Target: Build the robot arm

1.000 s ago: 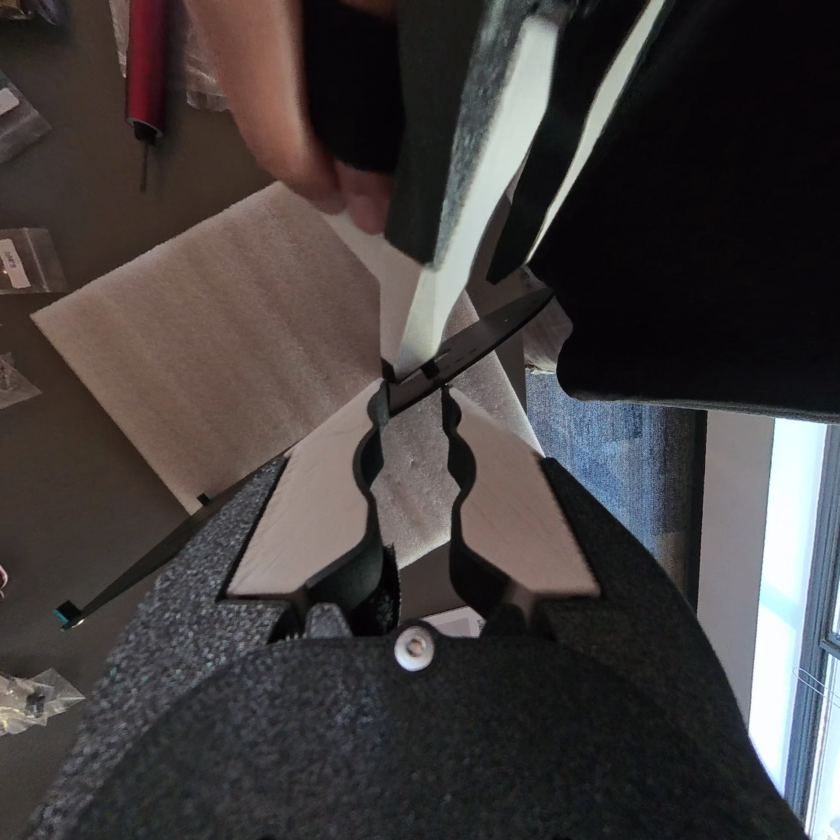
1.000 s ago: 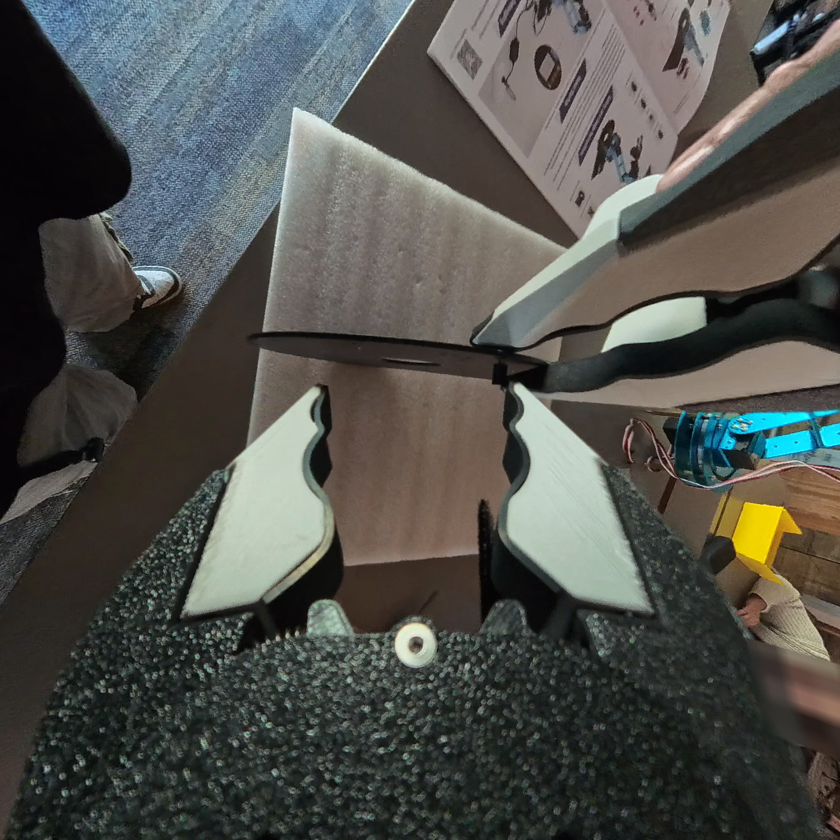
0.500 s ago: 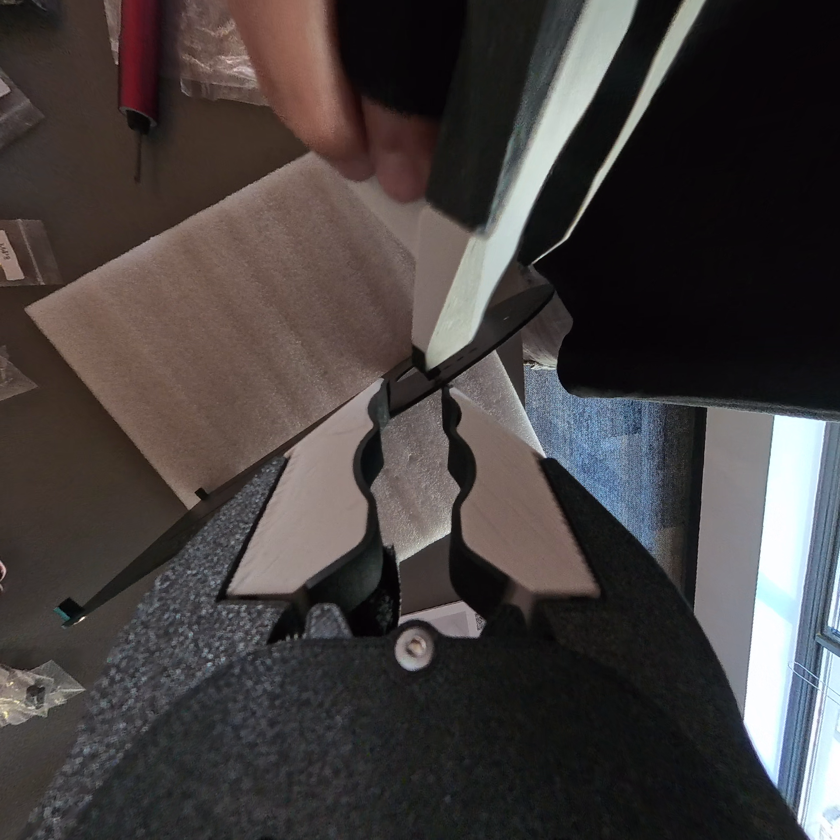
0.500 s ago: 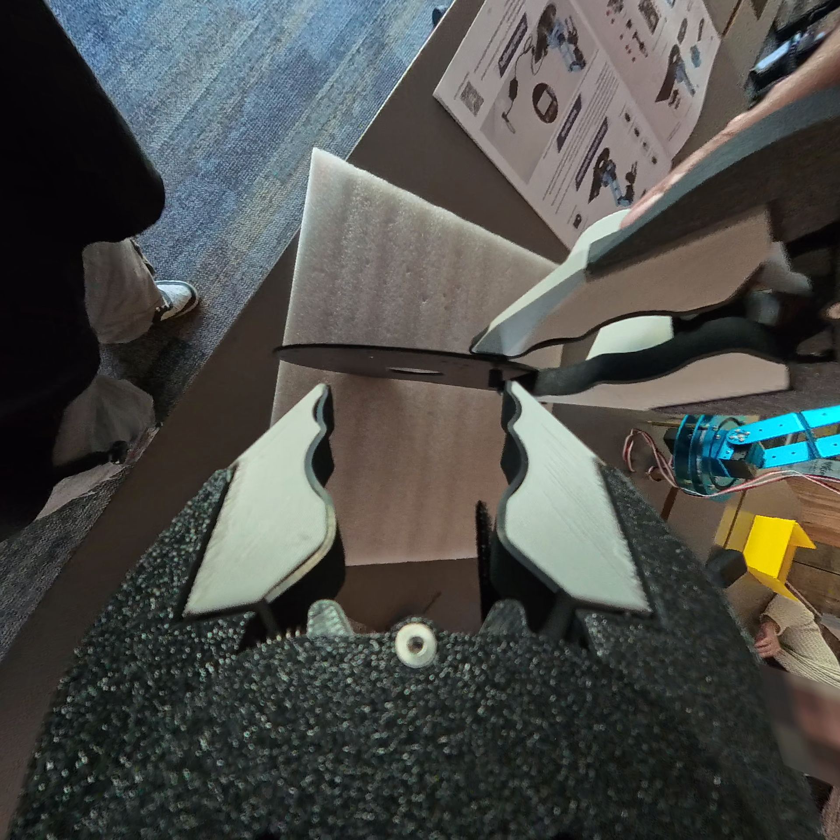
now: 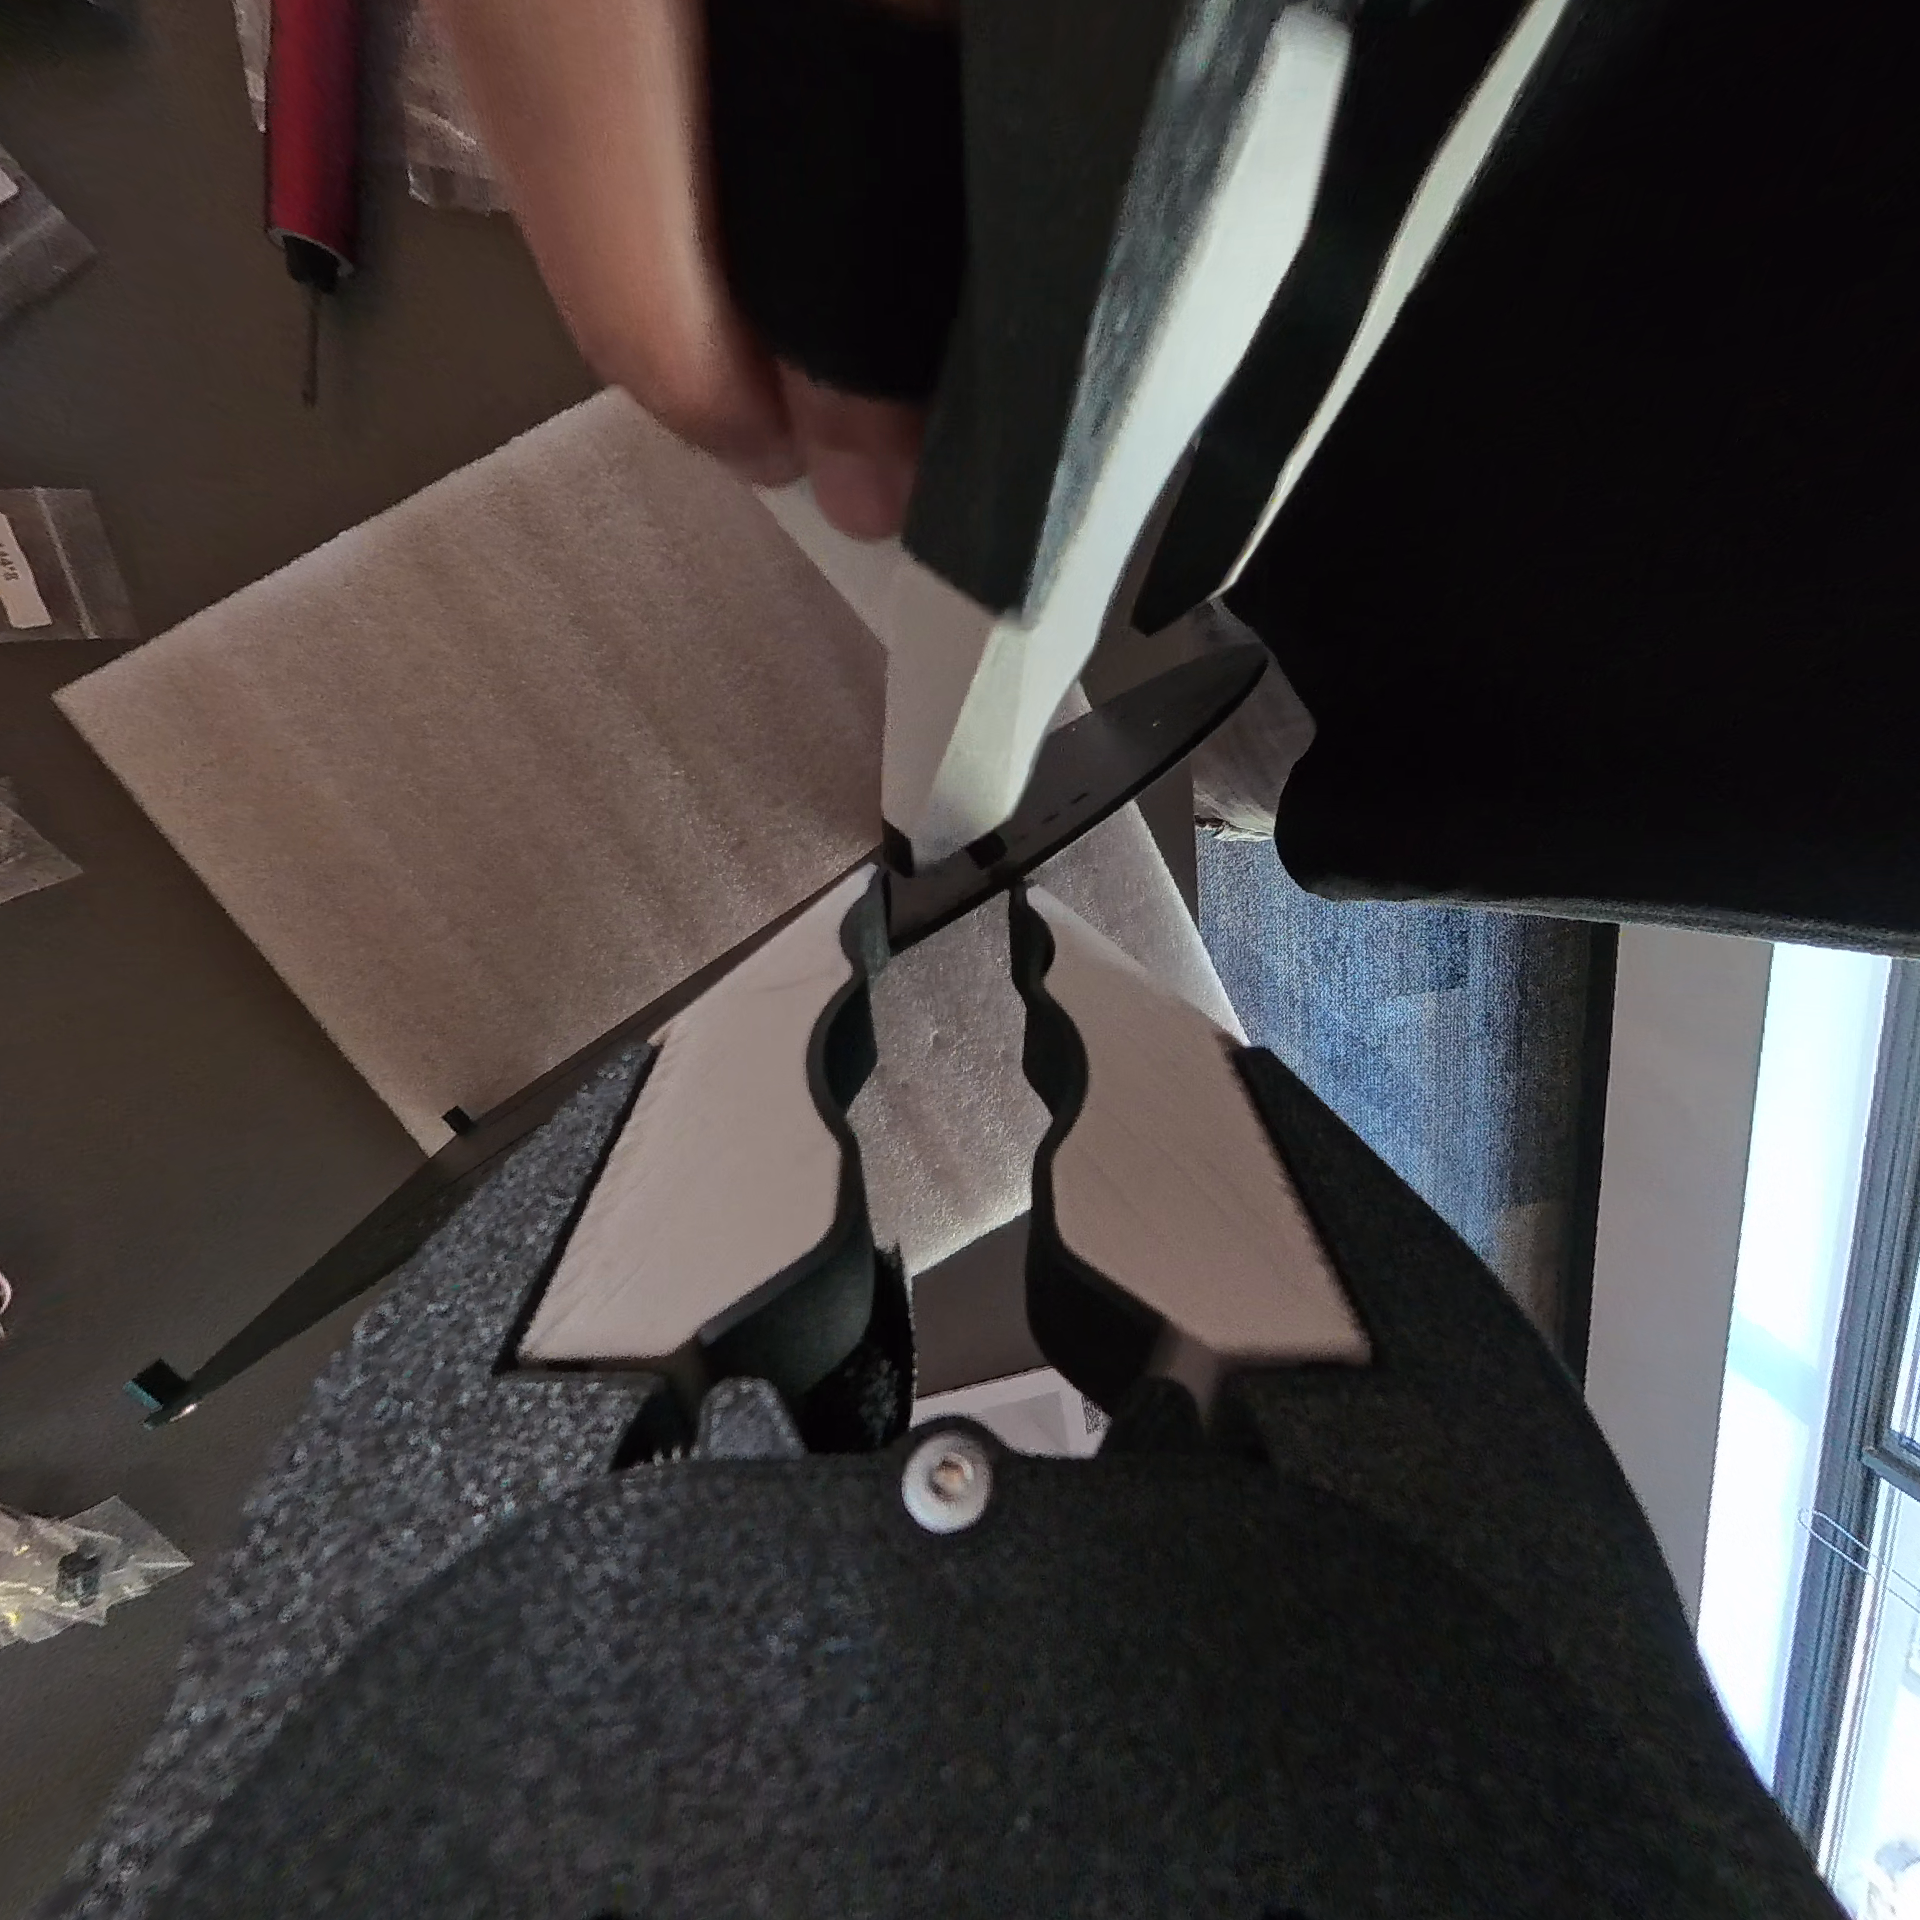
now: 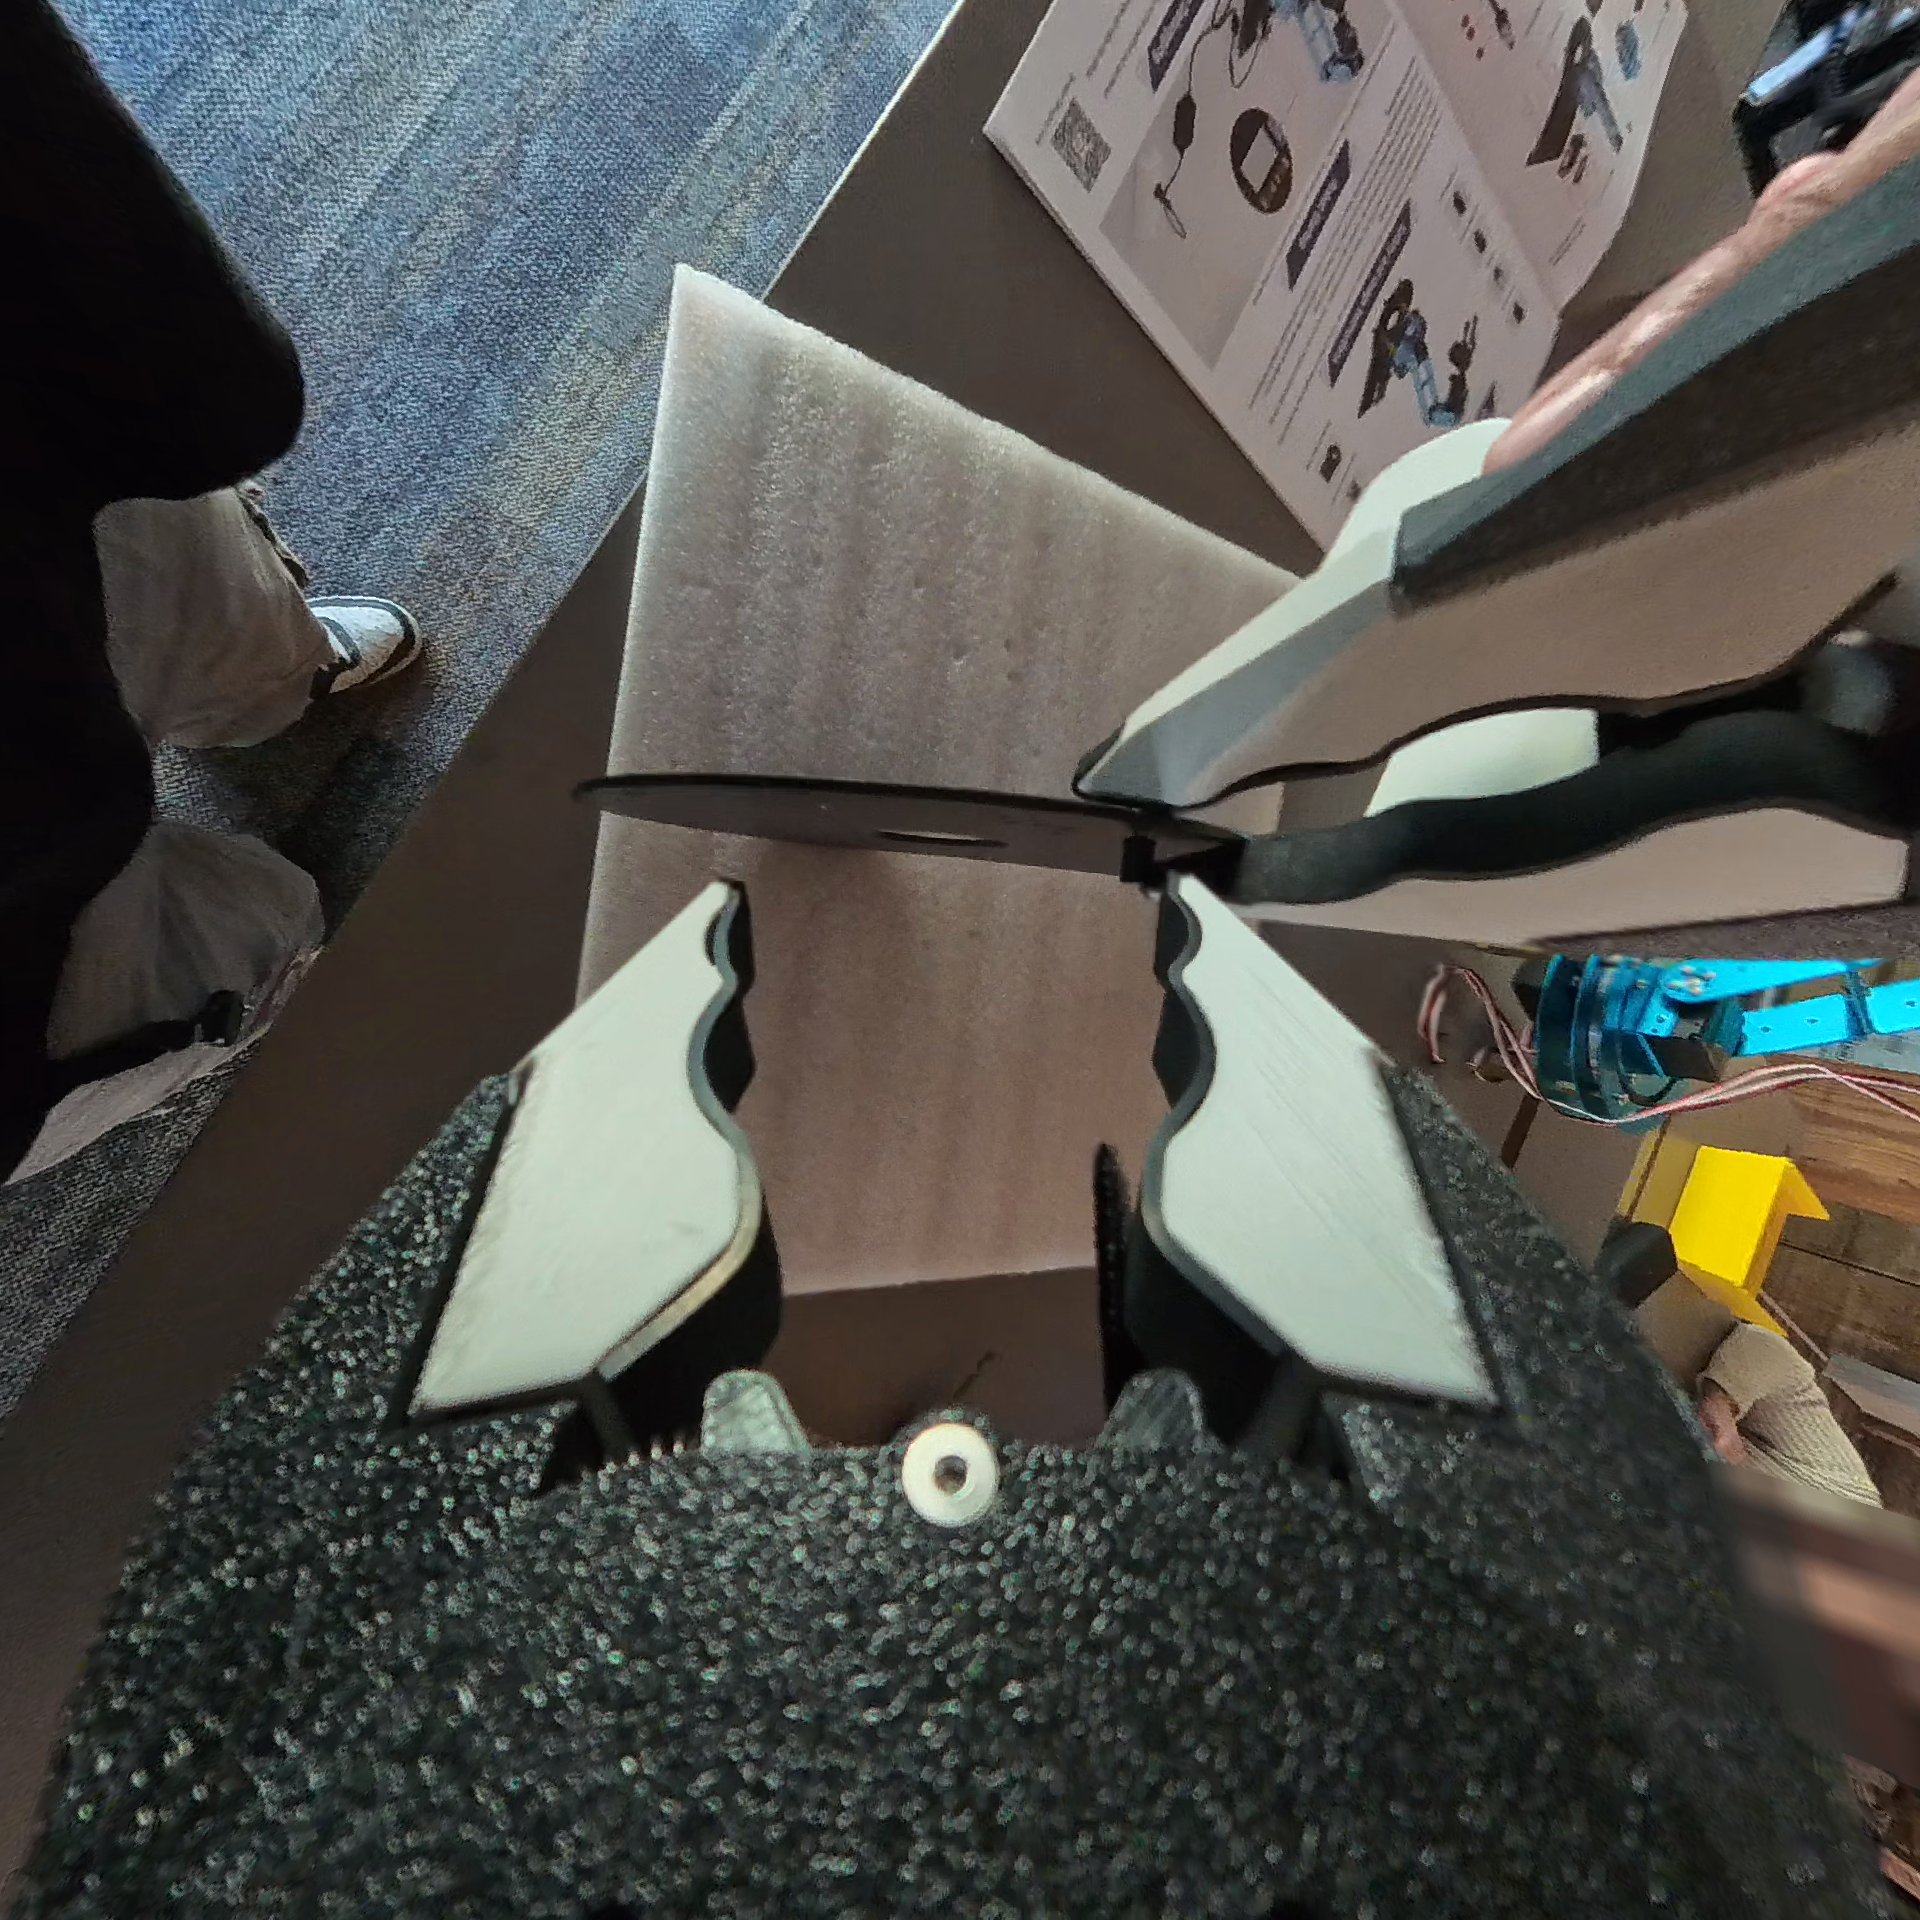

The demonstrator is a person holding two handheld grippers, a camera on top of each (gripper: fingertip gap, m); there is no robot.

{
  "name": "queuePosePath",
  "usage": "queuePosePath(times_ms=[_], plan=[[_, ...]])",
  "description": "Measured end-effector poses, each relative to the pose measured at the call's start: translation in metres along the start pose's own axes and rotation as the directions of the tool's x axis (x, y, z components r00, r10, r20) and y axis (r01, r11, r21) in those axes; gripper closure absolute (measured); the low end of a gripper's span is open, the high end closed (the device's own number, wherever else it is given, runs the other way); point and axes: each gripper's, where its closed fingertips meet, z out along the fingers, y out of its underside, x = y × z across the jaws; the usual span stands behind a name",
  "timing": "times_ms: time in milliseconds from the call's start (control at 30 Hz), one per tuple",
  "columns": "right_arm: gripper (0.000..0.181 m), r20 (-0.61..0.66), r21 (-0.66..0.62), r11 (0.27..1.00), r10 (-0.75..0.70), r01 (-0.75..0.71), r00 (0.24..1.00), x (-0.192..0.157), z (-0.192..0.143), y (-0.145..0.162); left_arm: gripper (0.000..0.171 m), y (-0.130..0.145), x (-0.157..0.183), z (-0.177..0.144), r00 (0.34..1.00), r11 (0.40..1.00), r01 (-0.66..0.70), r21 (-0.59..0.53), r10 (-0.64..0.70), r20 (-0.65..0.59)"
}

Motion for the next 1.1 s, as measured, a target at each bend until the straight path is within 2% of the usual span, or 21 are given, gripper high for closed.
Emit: queuePosePath(times_ms=[133, 267, 433, 600, 767, 900, 933, 1100], plan=[[0.107, 0.002, 0.033, 0.999, -0.006, 0.006, 1.000, -0.003, -0.011, -0.010, 0.150, 0.000, 0.000, 0.000, 1.000, 1.000, 0.000, 0.001, 0.000, -0.005], [0.098, 0.015, -0.009, 1.000, -0.002, 0.003, 1.000, -0.004, 0.007, 0.000, 0.149, -0.001, 0.000, 0.000, 1.000, 1.000, -0.001, 0.003, 0.001, -0.002], [0.108, -0.014, 0.032, 0.999, -0.010, 0.010, 1.000, -0.002, -0.012, -0.011, 0.150, 0.000, 0.000, 0.000, 1.000, 1.000, -0.002, 0.002, 0.002, -0.008], [0.099, -0.008, -0.011, 1.000, -0.010, 0.010, 1.000, -0.003, 0.007, -0.001, 0.150, -0.001, -0.001, 0.000, 1.000, 1.000, 0.004, 0.006, -0.004, -0.013], [0.106, -0.011, 0.023, 1.000, 0.002, -0.002, 1.000, -0.004, -0.010, -0.009, 0.150, -0.002, -0.001, 0.001, 1.000, 1.000, -0.007, 0.007, 0.007, -0.006], [0.098, 0.013, -0.013, 0.999, 0.029, -0.029, 0.999, -0.004, 0.007, 0.001, 0.150, -0.003, -0.003, 0.001, 1.000, 1.000, -0.020, 0.018, 0.020, 0.015], [0.100, 0.007, 0.000, 1.000, 0.027, -0.027, 1.000, -0.002, 0.007, -0.001, 0.151, -0.002, -0.002, 0.001, 1.000, 1.000, -0.025, 0.018, 0.024, 0.019], [0.106, 0.003, 0.045, 0.998, 0.045, -0.045, 0.999, -0.004, -0.012, -0.009, 0.151, 0.001, -0.001, 0.000, 0.999, 0.999, -0.042, 0.029, 0.041, 0.034]])
